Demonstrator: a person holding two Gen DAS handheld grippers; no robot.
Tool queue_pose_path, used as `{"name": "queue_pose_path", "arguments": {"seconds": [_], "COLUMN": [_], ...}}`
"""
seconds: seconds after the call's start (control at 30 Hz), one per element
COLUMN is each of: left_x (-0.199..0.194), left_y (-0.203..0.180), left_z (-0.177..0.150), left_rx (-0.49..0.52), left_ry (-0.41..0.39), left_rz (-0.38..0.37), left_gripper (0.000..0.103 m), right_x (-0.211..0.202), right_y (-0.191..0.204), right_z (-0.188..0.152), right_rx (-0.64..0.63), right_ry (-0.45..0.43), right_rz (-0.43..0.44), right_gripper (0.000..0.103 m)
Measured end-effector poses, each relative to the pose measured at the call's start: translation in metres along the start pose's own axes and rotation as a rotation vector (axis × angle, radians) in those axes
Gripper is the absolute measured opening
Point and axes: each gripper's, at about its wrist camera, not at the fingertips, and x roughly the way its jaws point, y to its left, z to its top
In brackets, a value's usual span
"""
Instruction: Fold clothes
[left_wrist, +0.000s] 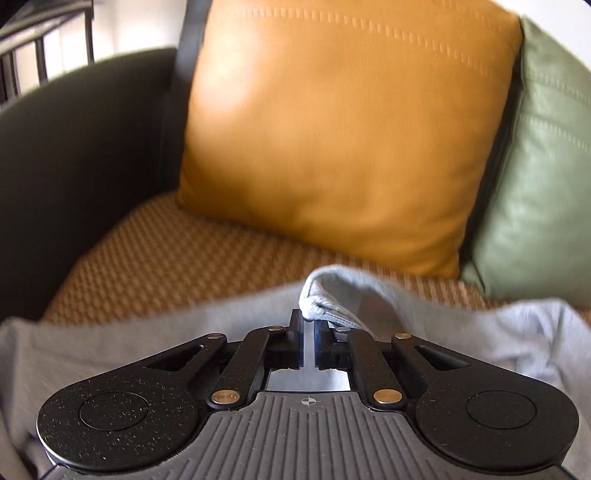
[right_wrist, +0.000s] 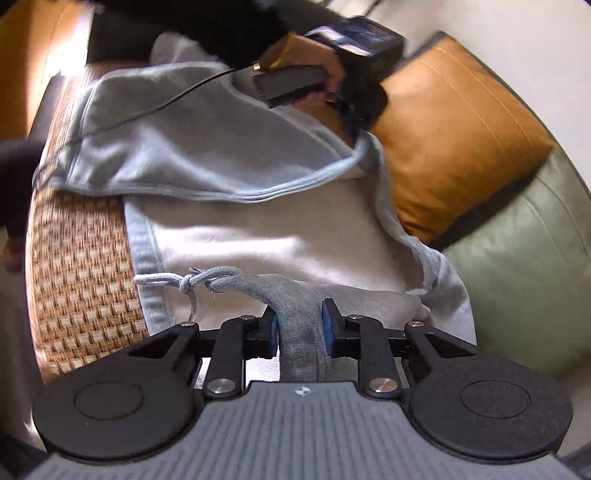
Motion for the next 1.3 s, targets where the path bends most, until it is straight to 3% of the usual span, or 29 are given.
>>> {"name": "queue_pose_path", "arguments": {"seconds": [0.13,0.3,0.4,0.43,0.47,0.5,0.6,0.67,0.77,0.87,1.07,1.17,1.3], "left_x": [-0.007,0.016,0.026,0.028,0.028,0.026,0.016,0.008,0.002,0.008,0.031,0.048,0.065], "left_y": [0.000,0.003,0.010,0.011,0.013,0.015,0.019,0.015,0.000,-0.018,-0.040,-0.045,-0.039], "left_z": [0.023,0.015,-0.002,-0.007,-0.010,-0.013,-0.018,-0.020,-0.025,-0.034,-0.047,-0.049,-0.049], "left_rx": [0.009,0.020,0.030,0.044,0.057,0.066,0.085,0.100,0.172,0.252,0.383,0.428,0.398], "left_ry": [-0.065,-0.013,0.050,0.063,0.069,0.071,0.075,0.076,0.074,0.054,0.042,0.036,0.030], "left_rz": [0.043,0.055,0.017,0.012,0.009,-0.001,-0.055,-0.097,-0.120,-0.082,-0.030,0.002,0.020], "left_gripper": [0.000,0.000,0.000,0.014,0.022,0.023,0.042,0.059,0.062,0.070,0.076,0.077,0.077], "right_x": [-0.028,0.002,0.018,0.015,0.011,0.004,-0.024,-0.033,-0.031,0.005,0.126,0.174,0.206], "right_y": [-0.033,0.006,0.026,0.025,0.020,0.010,-0.037,-0.069,-0.105,-0.121,-0.132,-0.135,-0.140], "right_z": [-0.013,-0.049,-0.063,-0.062,-0.056,-0.049,-0.031,-0.018,0.004,0.024,0.040,0.040,0.034], "right_rx": [0.265,0.187,0.165,0.156,0.148,0.156,0.293,0.394,0.470,0.488,0.385,0.300,0.239], "right_ry": [-0.028,0.174,0.236,0.234,0.229,0.215,0.112,0.023,-0.076,-0.100,-0.077,-0.045,0.025], "right_rz": [0.105,0.258,0.332,0.350,0.373,0.406,0.479,0.434,0.299,0.164,-0.050,-0.096,-0.139], "right_gripper": [0.026,0.027,0.039,0.043,0.045,0.046,0.052,0.059,0.059,0.057,0.051,0.044,0.044]}}
